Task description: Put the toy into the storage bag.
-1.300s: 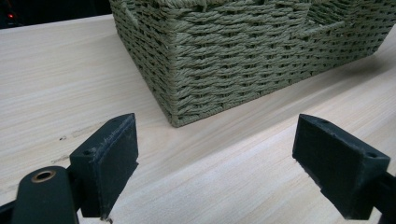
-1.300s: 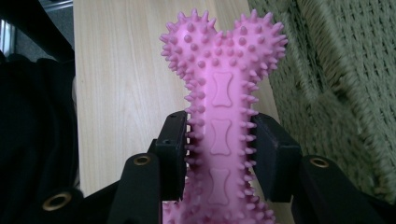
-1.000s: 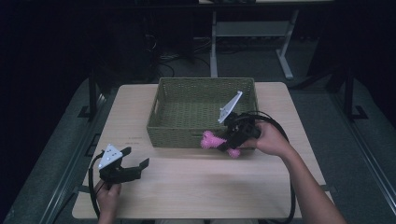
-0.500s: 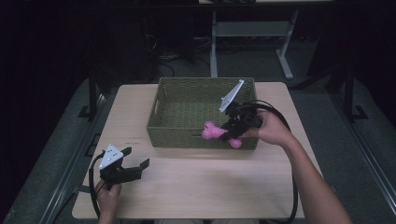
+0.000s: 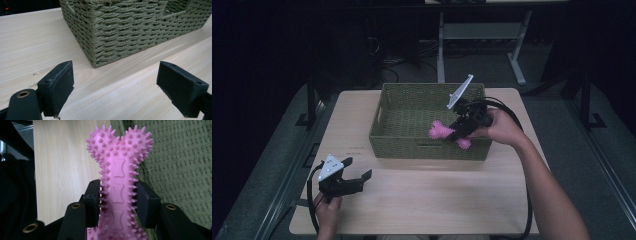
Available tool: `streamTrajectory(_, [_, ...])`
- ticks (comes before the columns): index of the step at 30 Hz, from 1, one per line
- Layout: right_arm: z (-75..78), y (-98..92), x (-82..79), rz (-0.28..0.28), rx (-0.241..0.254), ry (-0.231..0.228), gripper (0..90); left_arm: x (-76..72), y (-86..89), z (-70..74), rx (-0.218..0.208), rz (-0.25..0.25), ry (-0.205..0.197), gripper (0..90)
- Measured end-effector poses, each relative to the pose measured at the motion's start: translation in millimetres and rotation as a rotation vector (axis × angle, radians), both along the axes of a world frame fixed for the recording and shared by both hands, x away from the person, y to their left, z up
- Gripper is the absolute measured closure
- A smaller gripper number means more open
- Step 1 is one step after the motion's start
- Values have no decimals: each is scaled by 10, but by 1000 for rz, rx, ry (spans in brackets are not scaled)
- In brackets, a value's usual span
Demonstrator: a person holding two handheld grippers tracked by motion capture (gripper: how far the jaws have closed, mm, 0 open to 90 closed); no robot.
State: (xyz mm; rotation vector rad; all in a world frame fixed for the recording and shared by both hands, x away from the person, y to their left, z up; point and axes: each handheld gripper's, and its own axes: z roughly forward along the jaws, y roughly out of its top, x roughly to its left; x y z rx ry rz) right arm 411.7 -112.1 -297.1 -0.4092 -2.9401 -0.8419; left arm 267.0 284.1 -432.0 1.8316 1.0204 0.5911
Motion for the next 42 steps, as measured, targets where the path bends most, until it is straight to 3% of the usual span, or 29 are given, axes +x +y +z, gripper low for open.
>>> streamTrajectory(6, [-17,34,88,1,-19,13,576,1,5,6,-1,-3,-2,139])
streamTrajectory(21, [0,74,362,-8,-8,28,577,7,-33,6,6,-5,1,138])
streamTrajectory(34, [-91,76,580,-37,-14,56,577,30,-34,-4,-11,6,1,138])
streamTrajectory(42, [-166,92,703,-52,-22,69,577,27,-14,-4,4,1,5,138])
